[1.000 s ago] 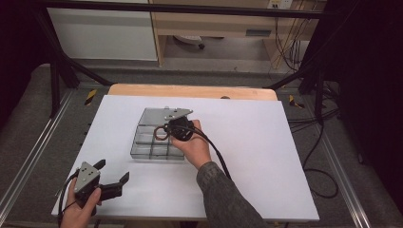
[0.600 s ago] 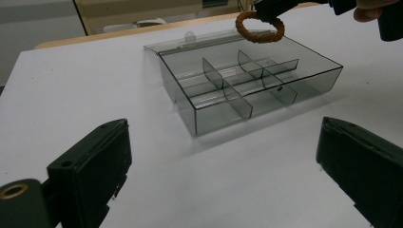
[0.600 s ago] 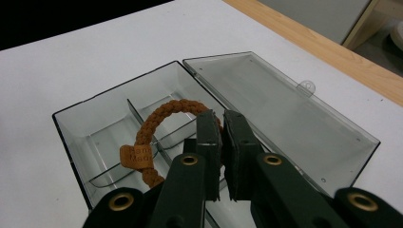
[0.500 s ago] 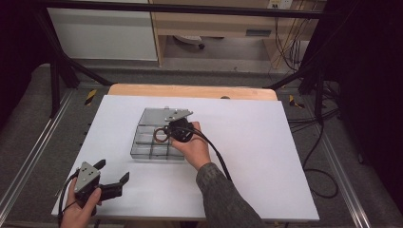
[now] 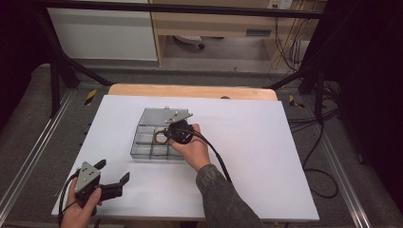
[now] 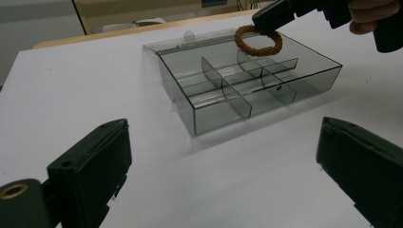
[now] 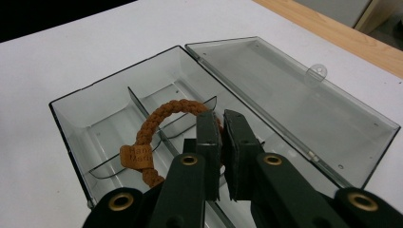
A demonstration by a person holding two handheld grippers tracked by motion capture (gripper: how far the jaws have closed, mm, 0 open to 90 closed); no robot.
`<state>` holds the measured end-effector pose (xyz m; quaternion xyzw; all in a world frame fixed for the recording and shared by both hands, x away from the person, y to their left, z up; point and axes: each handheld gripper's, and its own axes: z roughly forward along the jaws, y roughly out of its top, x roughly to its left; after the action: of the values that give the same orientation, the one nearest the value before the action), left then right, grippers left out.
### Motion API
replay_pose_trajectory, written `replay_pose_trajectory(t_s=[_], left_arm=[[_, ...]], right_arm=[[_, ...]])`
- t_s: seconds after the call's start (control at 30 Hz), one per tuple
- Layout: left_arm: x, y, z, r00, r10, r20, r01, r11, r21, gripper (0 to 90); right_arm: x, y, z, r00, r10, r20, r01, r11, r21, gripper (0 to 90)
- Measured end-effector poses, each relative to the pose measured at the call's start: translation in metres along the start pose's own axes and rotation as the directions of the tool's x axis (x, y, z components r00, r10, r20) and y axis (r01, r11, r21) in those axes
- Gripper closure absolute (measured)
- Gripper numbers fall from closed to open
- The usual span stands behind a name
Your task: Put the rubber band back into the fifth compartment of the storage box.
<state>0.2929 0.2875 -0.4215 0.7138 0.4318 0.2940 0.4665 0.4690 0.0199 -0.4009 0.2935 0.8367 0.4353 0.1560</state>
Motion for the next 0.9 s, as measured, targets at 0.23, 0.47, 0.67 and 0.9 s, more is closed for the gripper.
replay_pose_trajectory(t_s=[0.23, 0.47, 0.67, 0.9], left_arm=[[0.0, 0.0, 0.0, 1.0, 0.001, 0.0, -0.001, 1.0, 0.002, 4.5], [0.0, 0.0, 0.0, 1.0, 0.0, 0.0, 0.0, 1.0, 0.002, 4.5], [0.0, 0.0, 0.0, 1.0, 0.001, -0.002, -0.001, 1.0, 0.003, 4.5], [0.0, 0.001, 0.001, 1.0, 0.004, 0.0, -0.004, 1.0, 0.002, 4.5]], right_arm=[[0.004, -0.004, 0.004, 0.9999, -0.002, -0.012, 0.002, 1.0, 0.015, 85.5], [0.011, -0.006, 0.006, 0.9992, -0.012, -0.037, 0.013, 1.0, 0.026, 85.5], [0.015, -0.011, 0.009, 0.9989, -0.007, -0.047, 0.009, 0.999, 0.039, 85.5], [0.017, -0.014, 0.009, 0.9989, -0.003, -0.046, 0.005, 0.999, 0.051, 85.4]])
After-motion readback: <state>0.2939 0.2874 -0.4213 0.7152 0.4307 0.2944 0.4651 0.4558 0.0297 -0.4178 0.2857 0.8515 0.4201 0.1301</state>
